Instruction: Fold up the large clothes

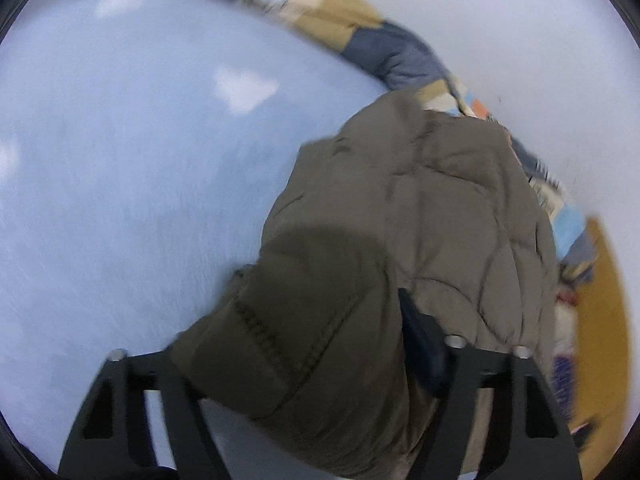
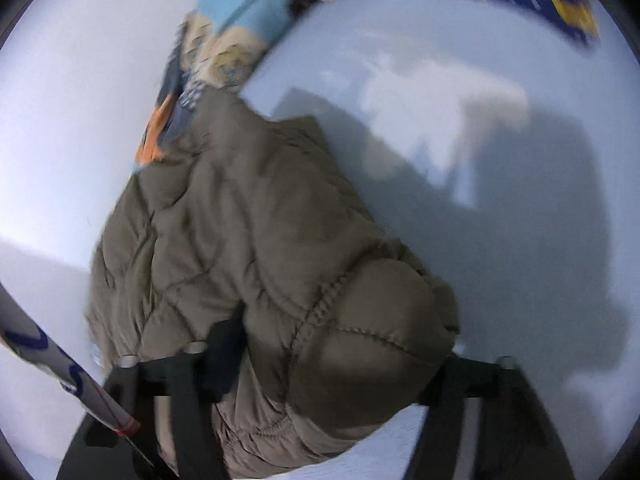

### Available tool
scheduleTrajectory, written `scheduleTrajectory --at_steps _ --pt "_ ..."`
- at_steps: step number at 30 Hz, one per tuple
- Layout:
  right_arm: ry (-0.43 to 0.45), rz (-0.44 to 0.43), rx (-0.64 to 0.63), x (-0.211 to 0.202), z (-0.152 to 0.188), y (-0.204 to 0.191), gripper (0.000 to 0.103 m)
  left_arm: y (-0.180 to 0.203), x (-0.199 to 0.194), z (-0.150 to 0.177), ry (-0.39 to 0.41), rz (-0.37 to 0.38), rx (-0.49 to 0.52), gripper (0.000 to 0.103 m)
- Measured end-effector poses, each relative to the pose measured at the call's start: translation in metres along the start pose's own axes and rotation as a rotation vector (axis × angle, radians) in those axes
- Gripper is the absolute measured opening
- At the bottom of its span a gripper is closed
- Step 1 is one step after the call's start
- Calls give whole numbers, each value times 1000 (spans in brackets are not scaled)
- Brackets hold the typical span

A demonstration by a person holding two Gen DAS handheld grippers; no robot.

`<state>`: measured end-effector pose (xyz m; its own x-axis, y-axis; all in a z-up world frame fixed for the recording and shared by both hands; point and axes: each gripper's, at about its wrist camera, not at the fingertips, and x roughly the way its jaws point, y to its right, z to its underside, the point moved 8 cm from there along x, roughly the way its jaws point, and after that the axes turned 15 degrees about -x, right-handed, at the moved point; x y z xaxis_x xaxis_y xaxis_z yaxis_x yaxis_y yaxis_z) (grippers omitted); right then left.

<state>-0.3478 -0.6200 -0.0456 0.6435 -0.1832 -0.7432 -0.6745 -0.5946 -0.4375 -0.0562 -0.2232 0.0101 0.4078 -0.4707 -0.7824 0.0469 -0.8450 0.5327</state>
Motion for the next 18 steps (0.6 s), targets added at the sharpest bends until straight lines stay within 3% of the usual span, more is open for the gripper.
scheduleTrajectory --at_steps 3,6,12,18 --pt "27 110 -187 -14 -5 -23 49 24 -21 4 109 -53 161 59" --pt "64 195 -341 -28 -7 -41 44 45 -42 10 192 -59 290 53" --pt "137 267 -516 -60 -13 -65 40 58 -79 14 230 -3 330 50" --pt "175 254 -582 -105 -7 -78 39 49 -118 25 241 36 310 50"
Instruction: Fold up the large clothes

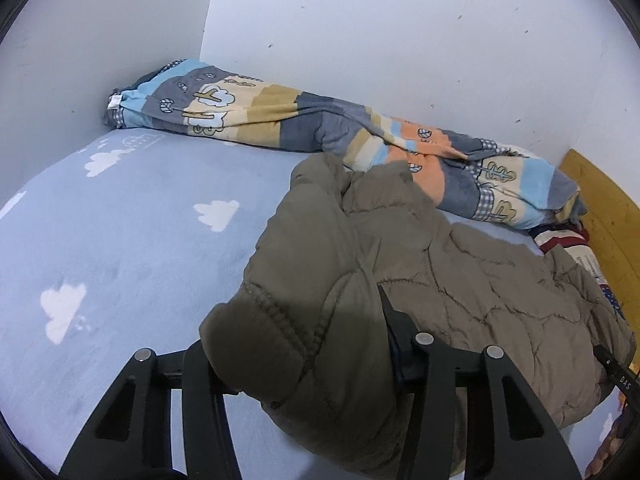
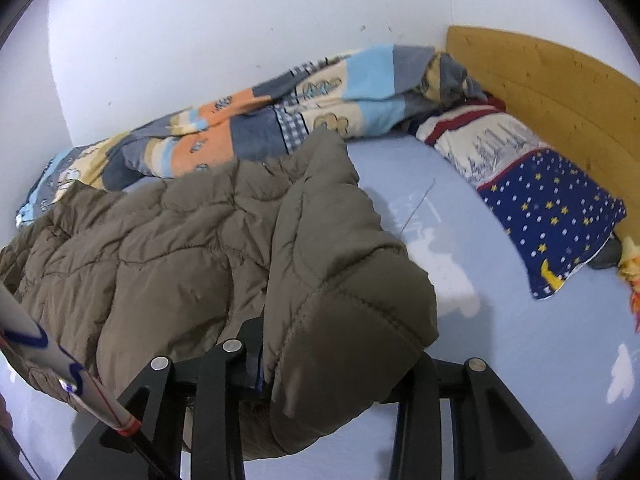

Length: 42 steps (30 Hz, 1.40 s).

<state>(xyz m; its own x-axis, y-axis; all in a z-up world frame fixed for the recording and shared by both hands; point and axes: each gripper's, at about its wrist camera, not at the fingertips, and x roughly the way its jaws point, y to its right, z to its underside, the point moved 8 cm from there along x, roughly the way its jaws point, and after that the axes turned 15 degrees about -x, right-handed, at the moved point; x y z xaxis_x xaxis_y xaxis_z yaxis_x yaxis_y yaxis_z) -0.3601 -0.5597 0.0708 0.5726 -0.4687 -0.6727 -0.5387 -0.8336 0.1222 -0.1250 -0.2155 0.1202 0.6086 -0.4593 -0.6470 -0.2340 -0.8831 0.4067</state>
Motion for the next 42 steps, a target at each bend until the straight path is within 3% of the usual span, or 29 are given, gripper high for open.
scheduleTrajectory --at_steps 8,13,16,18,21,23,25,27,29,31,34,36,39,42 --pt "-24 -60 4 -53 46 3 39 -32 -48 54 -37 8 -16 50" --pt "-105 -113 99 -55 96 14 42 -61 -43 82 -113 -36 -68 57" --pt "-210 -214 279 -36 123 28 53 -87 -34 89 -183 -55 -208 64" --pt "-267 -307 455 -28 140 42 64 -105 -31 92 -242 -30 -335 66" --pt "-291 -420 708 -29 163 65 76 -124 -32 93 -287 8 -467 68" --pt "-284 -469 852 -34 179 83 77 -135 -33 93 -309 24 -547 69" --pt "-261 -423 874 -40 186 99 77 -144 -35 91 -298 19 -599 69" --pt "-223 -312 865 -51 187 121 78 -158 -48 76 -197 -31 -633 69" --pt "-165 -267 846 -60 178 133 78 -164 -60 59 -102 -62 -632 69" --pt "-105 -234 758 -70 158 132 78 -159 -71 45 -26 -82 -583 69" --pt "-27 -247 575 -74 116 104 76 -115 -71 40 -5 -57 -401 69" --pt "-19 -283 420 -71 89 67 60 -57 -60 49 -46 -4 -207 69" --pt "-11 -327 214 -62 56 4 52 13 -41 68 -62 4 49 69" --pt "-30 -308 77 -42 36 -39 51 59 -13 84 -65 -38 276 69"
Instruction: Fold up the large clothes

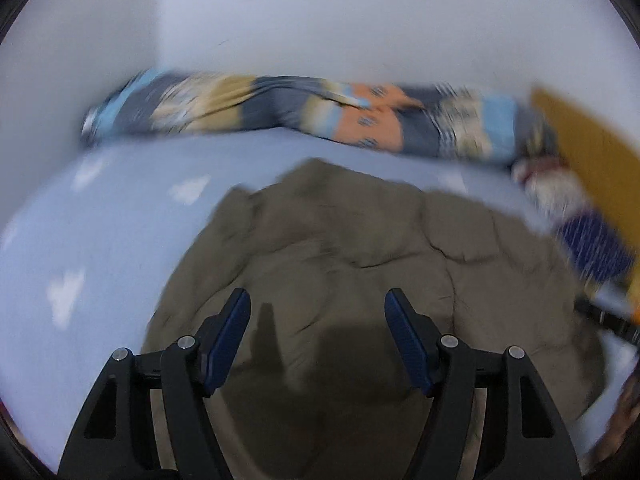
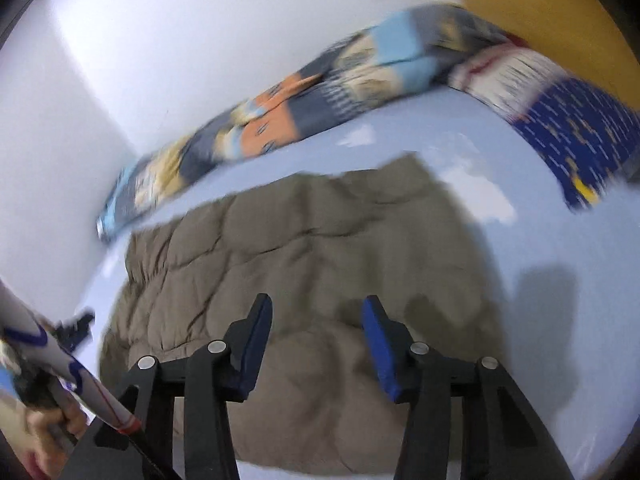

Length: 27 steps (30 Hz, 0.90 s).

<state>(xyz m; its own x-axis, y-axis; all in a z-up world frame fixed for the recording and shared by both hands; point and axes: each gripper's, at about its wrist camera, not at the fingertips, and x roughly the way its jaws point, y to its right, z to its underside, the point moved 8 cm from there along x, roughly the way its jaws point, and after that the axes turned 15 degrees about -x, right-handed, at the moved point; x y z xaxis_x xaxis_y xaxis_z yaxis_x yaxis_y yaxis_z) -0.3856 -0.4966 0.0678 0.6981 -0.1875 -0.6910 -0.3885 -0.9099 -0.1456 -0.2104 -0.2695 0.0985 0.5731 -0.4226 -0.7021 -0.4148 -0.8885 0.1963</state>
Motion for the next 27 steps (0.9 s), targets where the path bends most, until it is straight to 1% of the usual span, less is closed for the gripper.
scheduleTrajectory --at_steps 1,3,4,6,8,12,14,15,16,17,19,21,23,25,27 --pt "-17 6 -31 13 -4 -9 51 8 10 2 -13 -12 42 69" --pt "-52 24 -66 34 -6 -16 51 8 29 8 -40 -56 68 69" --pt "-74 33 -79 45 -3 -18 51 4 39 13 -65 -76 61 69" --pt "-117 60 -100 68 -2 -15 52 1 54 20 -109 -70 19 73" --pt "-152 85 -119 84 2 -16 52 2 63 19 -121 -79 12 74" --pt "-197 136 -166 94 9 -17 53 1 70 19 -133 -98 18 74" --pt "-212 153 -178 95 9 -16 53 5 62 16 -115 -103 20 74" --pt "-212 163 -174 91 5 -16 53 9 56 9 -93 -84 21 74" --pt "-193 166 -165 85 1 -16 53 10 52 0 -71 -69 26 74" --pt "-166 157 -161 79 -5 -19 53 12 48 -6 -48 -64 34 74" --pt "-85 136 -180 65 -24 -26 53 18 48 -21 -7 -65 63 74" --pt "-43 141 -197 62 -38 -28 53 17 59 -32 -4 -85 66 74" --pt "-31 149 -200 69 -49 -28 53 14 72 -38 -15 -90 55 74" --pt "-31 147 -197 82 -57 -26 53 8 88 -39 -35 -108 47 74" --pt "-56 139 -185 102 -61 -22 53 6 98 -38 -47 -107 34 74"
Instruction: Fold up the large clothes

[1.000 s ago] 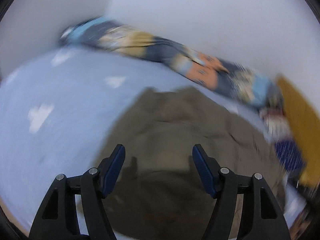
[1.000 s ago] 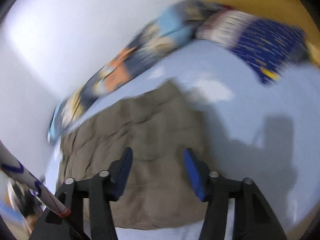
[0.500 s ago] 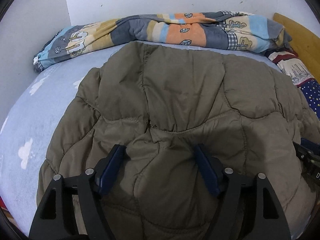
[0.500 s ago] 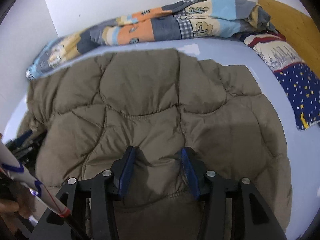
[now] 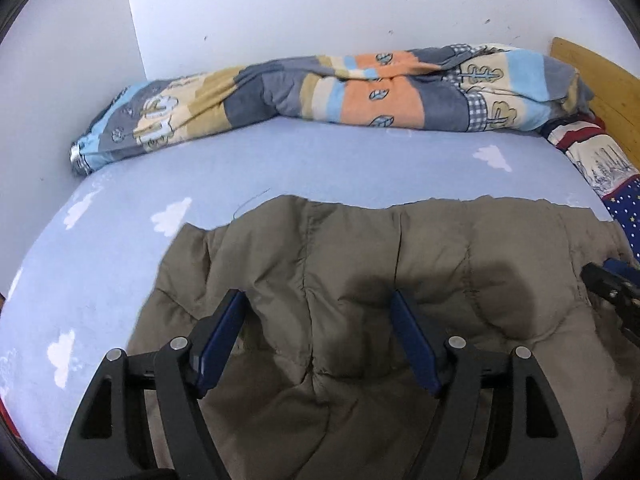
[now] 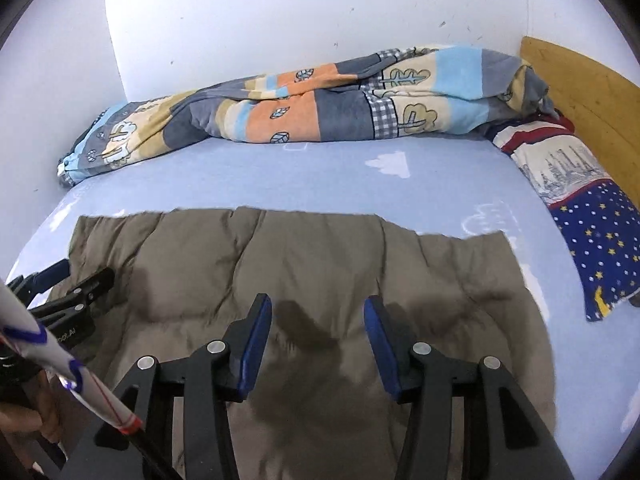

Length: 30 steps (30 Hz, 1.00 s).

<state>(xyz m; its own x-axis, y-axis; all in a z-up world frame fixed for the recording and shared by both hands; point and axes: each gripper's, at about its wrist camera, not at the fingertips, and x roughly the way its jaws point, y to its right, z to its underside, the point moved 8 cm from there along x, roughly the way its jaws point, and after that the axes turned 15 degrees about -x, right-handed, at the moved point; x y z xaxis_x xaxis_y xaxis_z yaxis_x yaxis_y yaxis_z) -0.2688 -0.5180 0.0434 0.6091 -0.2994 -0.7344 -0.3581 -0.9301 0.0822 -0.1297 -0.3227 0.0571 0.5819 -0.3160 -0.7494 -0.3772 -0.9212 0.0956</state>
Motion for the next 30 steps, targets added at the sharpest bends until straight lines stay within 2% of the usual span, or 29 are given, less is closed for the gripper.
scheduleTrajectory --at_steps 5,10,17,25,30 --pt "-88 -51 38 42 7 3 54 0 16 5 -12 -12 -13 77" --pt "-111 -56 40 48 11 4 56 3 14 7 9 -33 6 77" --pt "-92 -39 37 28 8 2 57 -1 -3 6 48 -33 -14 77" --pt "-26 -67 -54 -13 -1 -29 59 7 -36 6 96 14 3 77" --pt "-26 -93 -92 -22 2 -47 61 11 -49 8 129 21 32 77"
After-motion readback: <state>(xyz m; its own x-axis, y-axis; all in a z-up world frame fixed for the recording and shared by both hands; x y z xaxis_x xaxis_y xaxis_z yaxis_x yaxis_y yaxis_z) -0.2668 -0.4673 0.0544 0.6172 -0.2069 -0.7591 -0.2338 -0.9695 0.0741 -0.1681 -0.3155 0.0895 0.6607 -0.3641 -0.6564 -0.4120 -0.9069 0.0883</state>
